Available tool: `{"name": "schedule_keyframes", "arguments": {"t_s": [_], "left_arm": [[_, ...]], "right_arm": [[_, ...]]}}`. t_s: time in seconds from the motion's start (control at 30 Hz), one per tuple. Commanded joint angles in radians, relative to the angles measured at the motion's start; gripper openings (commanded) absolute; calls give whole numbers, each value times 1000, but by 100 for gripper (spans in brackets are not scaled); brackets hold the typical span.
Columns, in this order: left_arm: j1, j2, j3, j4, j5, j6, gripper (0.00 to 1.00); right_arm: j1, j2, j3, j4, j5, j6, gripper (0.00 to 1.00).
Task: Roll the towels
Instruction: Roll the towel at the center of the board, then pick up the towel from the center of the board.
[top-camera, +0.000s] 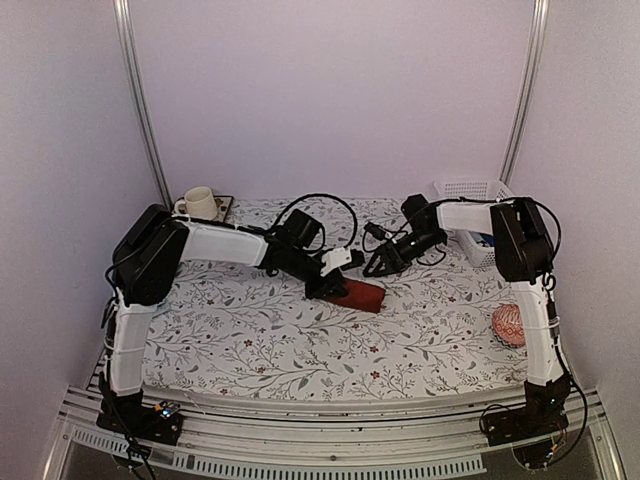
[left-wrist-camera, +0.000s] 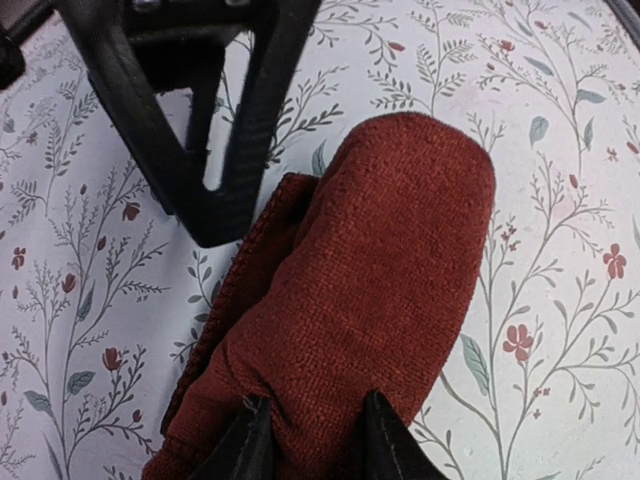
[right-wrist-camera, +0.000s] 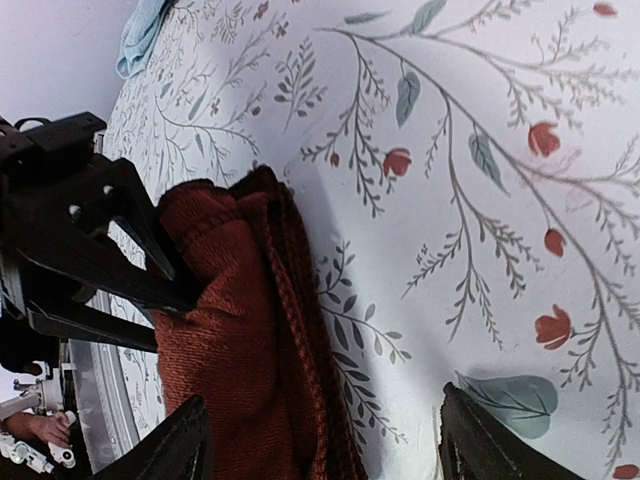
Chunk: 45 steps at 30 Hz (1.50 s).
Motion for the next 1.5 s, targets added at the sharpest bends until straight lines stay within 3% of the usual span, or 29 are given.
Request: {"name": "schedule_keyframes", "arguments": {"t_s": [0.0, 0.47, 0.93, 1.03, 1.13, 1.23, 1.3, 1.37, 1.47], "left_arm": [[10, 54, 15, -25, 4, -10, 32], [15, 62, 15, -19, -105, -65, 32], [-6, 44, 0, -16, -174, -41, 32], [-15, 42, -7, -15, -204, -31, 32], [-25, 38, -14, -10, -241, -18, 32], [-36, 28, -16, -6, -272, -17, 35], [-41, 19, -18, -2, -290, -22, 41], [-43, 0, -14, -2, -301, -31, 46], [-41, -44, 4, -20, -320, -58, 63]], "right_arm": [[9, 29, -39, -28, -44, -1, 79], [85, 31, -126, -6, -143, 23, 85], [105, 75, -144, -33, -127, 64, 66], [116, 91, -137, -47, -126, 65, 60], [123, 107, -138, -59, -133, 67, 47], [122, 113, -139, -61, -147, 69, 27], [121, 116, -119, -65, -156, 69, 7], [121, 115, -95, -78, -150, 61, 2], [111, 92, -78, -68, -114, 60, 2]]}}
